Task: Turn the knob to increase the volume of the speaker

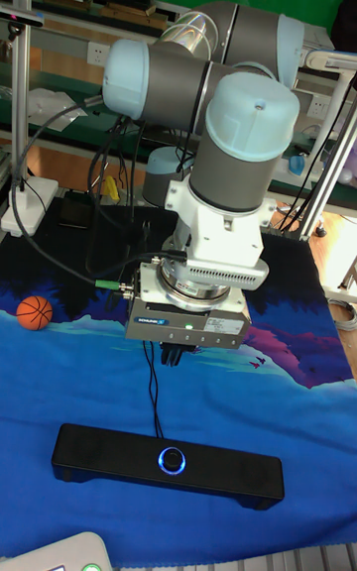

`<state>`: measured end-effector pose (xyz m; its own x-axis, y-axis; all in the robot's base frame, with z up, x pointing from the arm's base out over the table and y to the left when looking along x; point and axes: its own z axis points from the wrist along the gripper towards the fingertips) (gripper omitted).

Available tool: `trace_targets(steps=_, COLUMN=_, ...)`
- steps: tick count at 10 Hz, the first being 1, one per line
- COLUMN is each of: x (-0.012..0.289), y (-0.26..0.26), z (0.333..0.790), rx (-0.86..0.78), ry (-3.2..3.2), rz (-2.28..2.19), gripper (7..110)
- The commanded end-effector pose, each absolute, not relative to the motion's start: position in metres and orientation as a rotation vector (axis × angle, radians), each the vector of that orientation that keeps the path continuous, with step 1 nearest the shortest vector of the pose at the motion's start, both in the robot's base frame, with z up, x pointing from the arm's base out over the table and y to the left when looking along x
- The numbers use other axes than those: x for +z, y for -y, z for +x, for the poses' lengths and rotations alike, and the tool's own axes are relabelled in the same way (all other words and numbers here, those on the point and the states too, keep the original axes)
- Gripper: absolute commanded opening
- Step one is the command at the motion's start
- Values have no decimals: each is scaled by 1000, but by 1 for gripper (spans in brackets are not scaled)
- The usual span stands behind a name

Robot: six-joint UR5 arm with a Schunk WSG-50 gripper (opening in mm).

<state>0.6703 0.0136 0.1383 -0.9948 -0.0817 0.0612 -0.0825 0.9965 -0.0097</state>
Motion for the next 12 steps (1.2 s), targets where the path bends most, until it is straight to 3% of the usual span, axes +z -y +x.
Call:
trace_targets(steps=1, x=121, y=-21, z=699, rx=-36, ry=3084, rz=143, gripper=7)
trace_targets(steps=3, x=108, y=-23, z=723, rx=-33, ry=3093, rz=158, gripper=7)
trace_targets(steps=7, x=109, y=-34, z=760, rx=-67, ry=3085, rz=166, gripper=7)
trace_targets(steps=12, x=110, y=-27, z=759, rx=-47, ry=3060, rz=136, gripper=7)
